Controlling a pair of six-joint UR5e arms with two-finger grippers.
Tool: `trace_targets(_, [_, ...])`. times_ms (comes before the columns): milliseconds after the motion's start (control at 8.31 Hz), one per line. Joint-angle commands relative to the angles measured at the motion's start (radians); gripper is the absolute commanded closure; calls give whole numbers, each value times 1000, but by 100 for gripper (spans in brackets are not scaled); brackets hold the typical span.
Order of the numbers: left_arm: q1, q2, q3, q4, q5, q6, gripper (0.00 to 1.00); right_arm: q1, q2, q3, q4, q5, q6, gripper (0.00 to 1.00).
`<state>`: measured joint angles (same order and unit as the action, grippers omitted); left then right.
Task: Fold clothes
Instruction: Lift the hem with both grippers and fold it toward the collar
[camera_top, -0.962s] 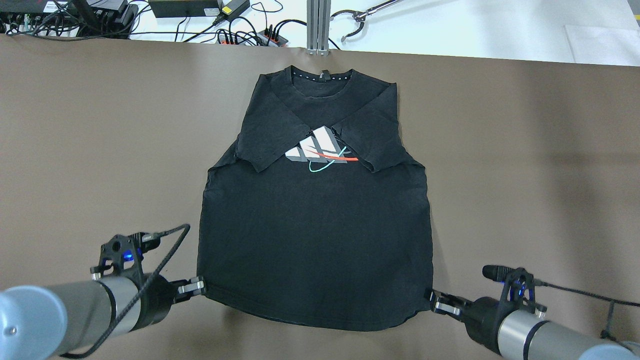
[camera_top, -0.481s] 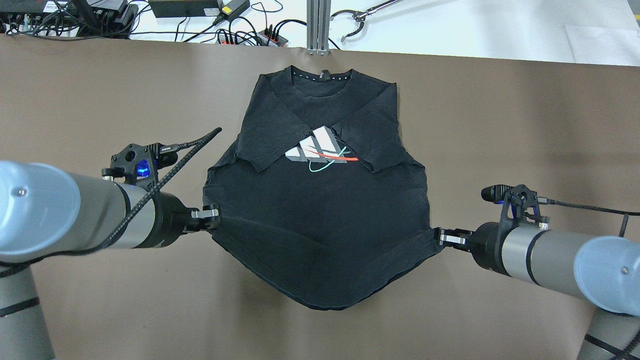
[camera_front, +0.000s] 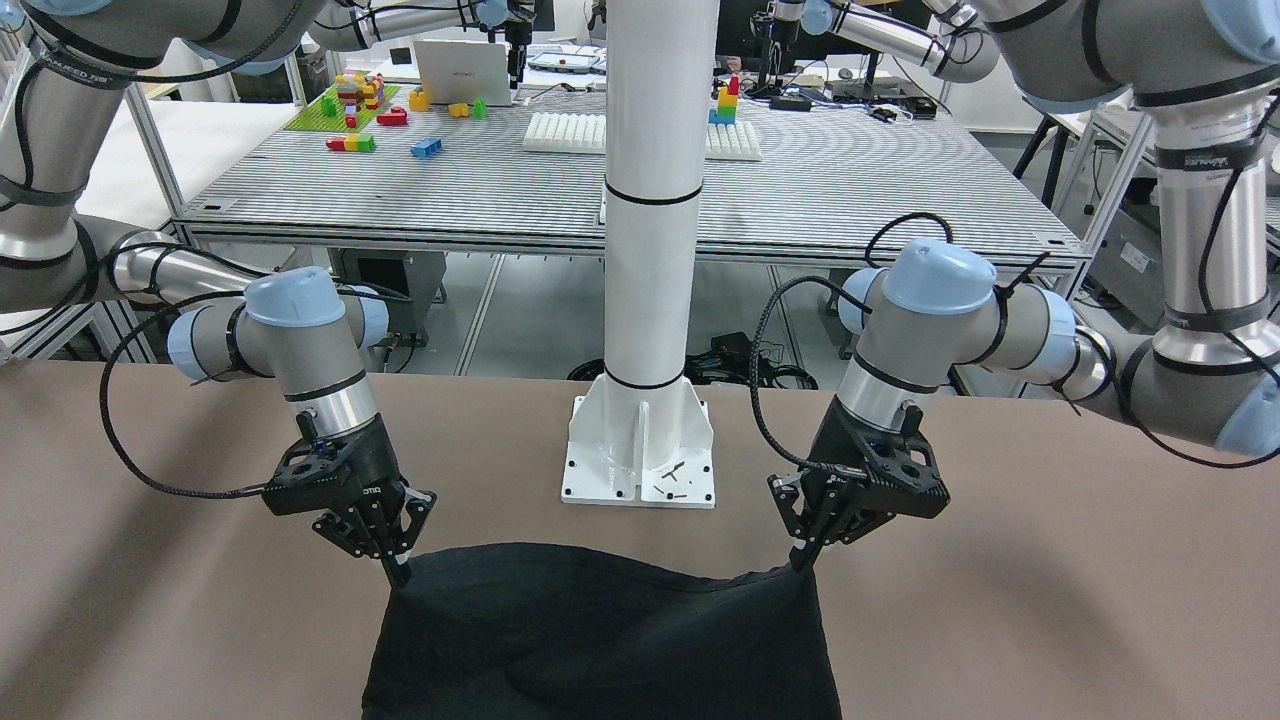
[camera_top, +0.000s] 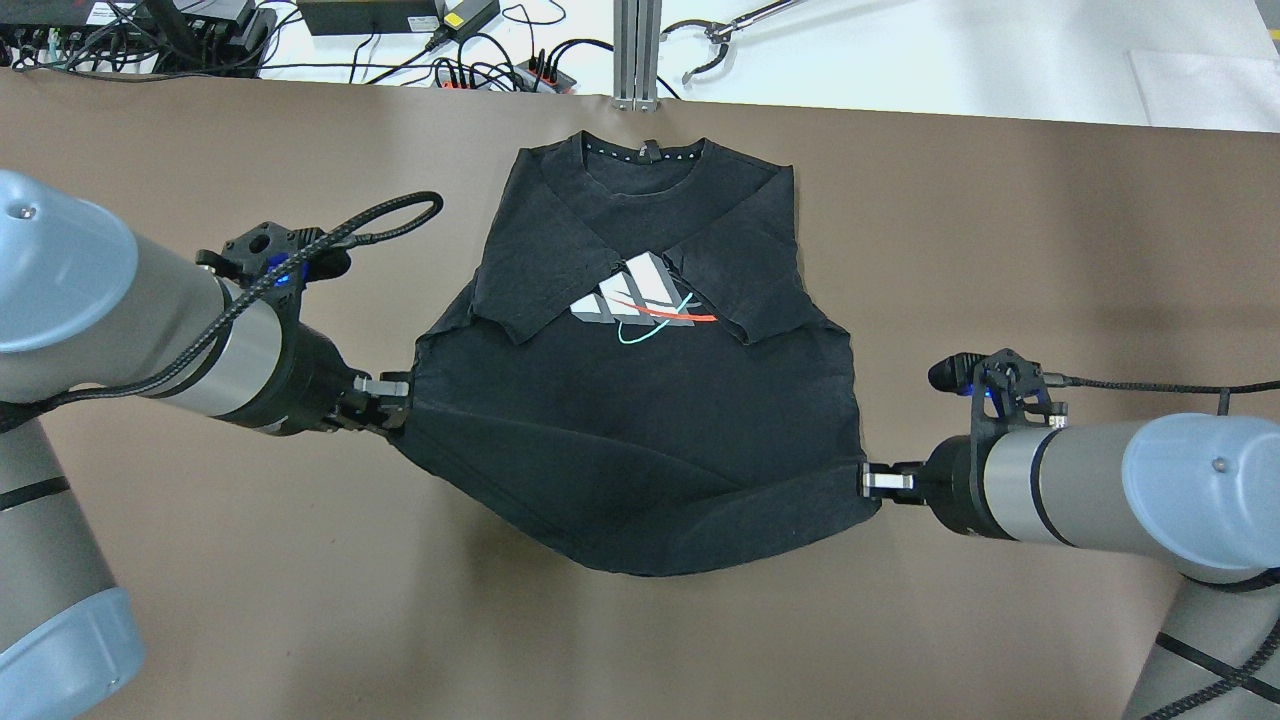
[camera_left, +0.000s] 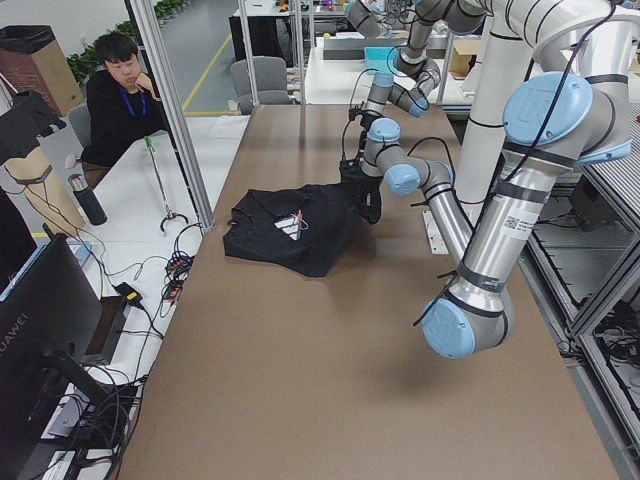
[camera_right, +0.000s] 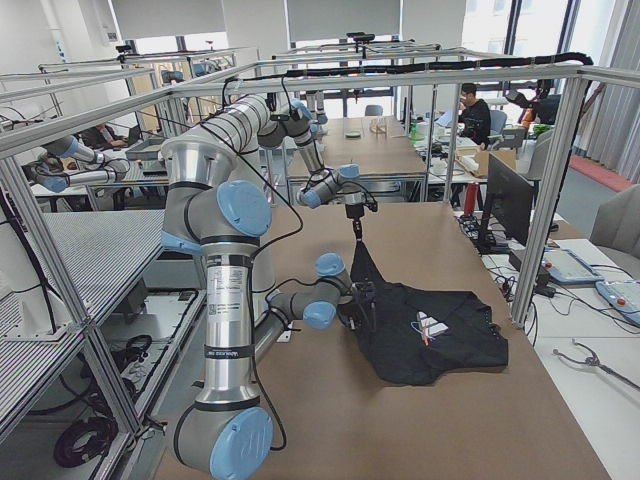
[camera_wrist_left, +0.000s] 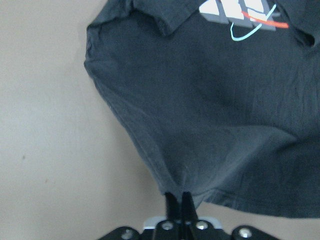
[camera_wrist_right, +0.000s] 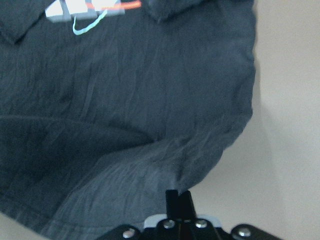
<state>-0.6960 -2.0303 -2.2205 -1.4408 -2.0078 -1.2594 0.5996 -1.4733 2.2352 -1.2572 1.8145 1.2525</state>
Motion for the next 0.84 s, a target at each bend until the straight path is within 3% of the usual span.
trace_targets(0, [64, 126, -136, -4, -257, 20, 100, -115, -109, 116, -2, 265, -8, 100])
trace_targets(120, [117, 181, -227, -4, -267, 14, 100, -195, -172, 195, -4, 270, -8, 100])
trace_targets(361, [164, 246, -324, -4, -272, 6, 100, -292, -196, 260, -13, 291, -4, 100])
trace_targets(722, [153, 259, -315, -1, -244, 3, 100, -227, -185, 293, -95, 315, 4, 100])
